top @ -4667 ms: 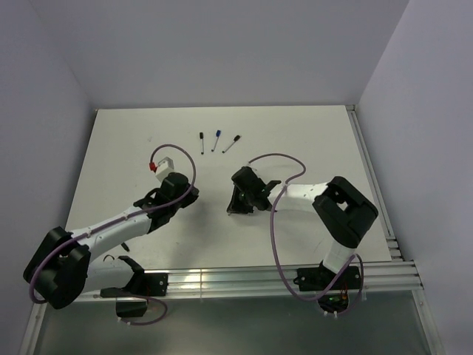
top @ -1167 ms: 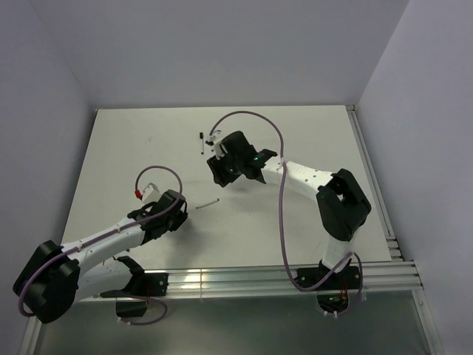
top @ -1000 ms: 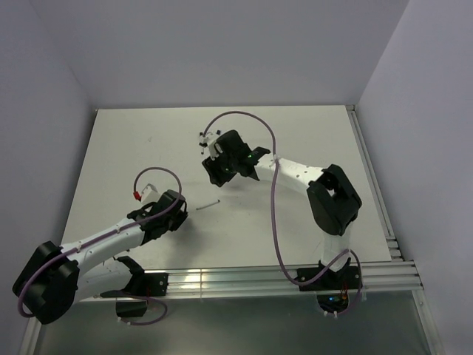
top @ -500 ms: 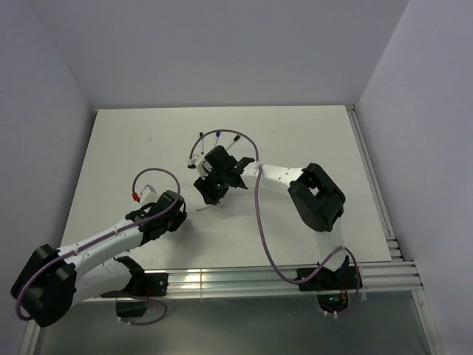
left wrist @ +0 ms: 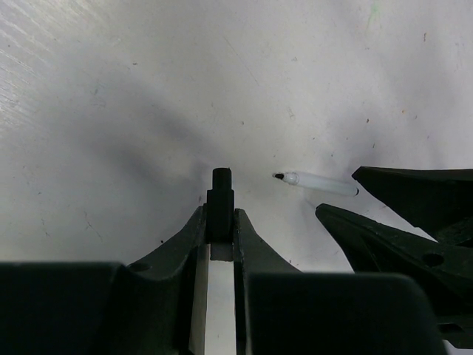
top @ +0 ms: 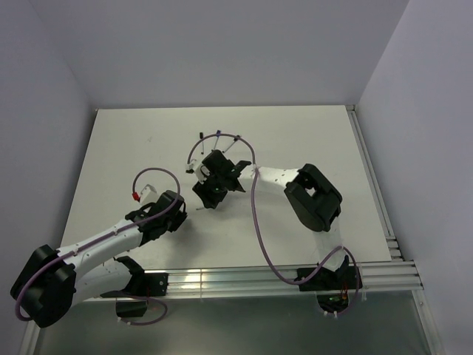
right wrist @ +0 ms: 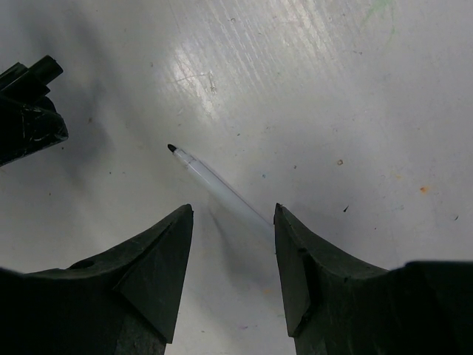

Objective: Insert the pens into the pen caps
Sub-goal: Pick up the pen from the center of the board.

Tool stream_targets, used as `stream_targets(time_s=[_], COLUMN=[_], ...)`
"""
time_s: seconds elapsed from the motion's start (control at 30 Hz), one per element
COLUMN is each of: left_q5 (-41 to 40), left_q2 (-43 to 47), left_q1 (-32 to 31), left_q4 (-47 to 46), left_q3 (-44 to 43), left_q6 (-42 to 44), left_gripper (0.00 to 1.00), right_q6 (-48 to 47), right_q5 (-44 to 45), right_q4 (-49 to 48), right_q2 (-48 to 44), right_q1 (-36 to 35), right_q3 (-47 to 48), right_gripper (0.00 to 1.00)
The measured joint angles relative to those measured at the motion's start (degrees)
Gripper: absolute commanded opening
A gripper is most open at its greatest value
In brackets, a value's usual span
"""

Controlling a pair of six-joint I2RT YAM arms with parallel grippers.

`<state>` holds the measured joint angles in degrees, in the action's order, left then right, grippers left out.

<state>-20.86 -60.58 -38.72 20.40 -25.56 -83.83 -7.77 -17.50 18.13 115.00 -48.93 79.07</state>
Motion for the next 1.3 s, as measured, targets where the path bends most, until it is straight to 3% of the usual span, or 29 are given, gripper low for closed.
stream_targets(time_s=[0.43,0.6,0.8,1.03,1.3], left_q5=[0.0,-0.02,0.04,0.72,7.19], left_q2=[0.87,1.16,1.42,1.79,4.48], left_q1=[0.07,0.42,0.92,1.55,3.63], left_q4=[0.04,0.04,0.04,-0.24,-5.68], left_q3=[0.0,0.0,0.0,-0.11,-1.03], left_q6=[0.44,0.61,1.33,3.34,10.16], left_gripper=[0.0,0.0,0.0,0.0,0.0], right_q6=[0.61,1.18,2.51,4.37,9.75], right_q5=[3.76,5.46,8.07,10.67,11.39], right_q4=[-0.26,-0.61,-1.18,-2.49,-5.79], right_q2=[0.35,0.44,0.55,0.57,-1.77], right_q1=[-1.6,-1.92,-2.89,-4.0,-4.15], right_q3=[-1.62,-1.62,-1.77,-2.34,-6.19], right_gripper=[0.53,0.48,0.3,0.0,0.0])
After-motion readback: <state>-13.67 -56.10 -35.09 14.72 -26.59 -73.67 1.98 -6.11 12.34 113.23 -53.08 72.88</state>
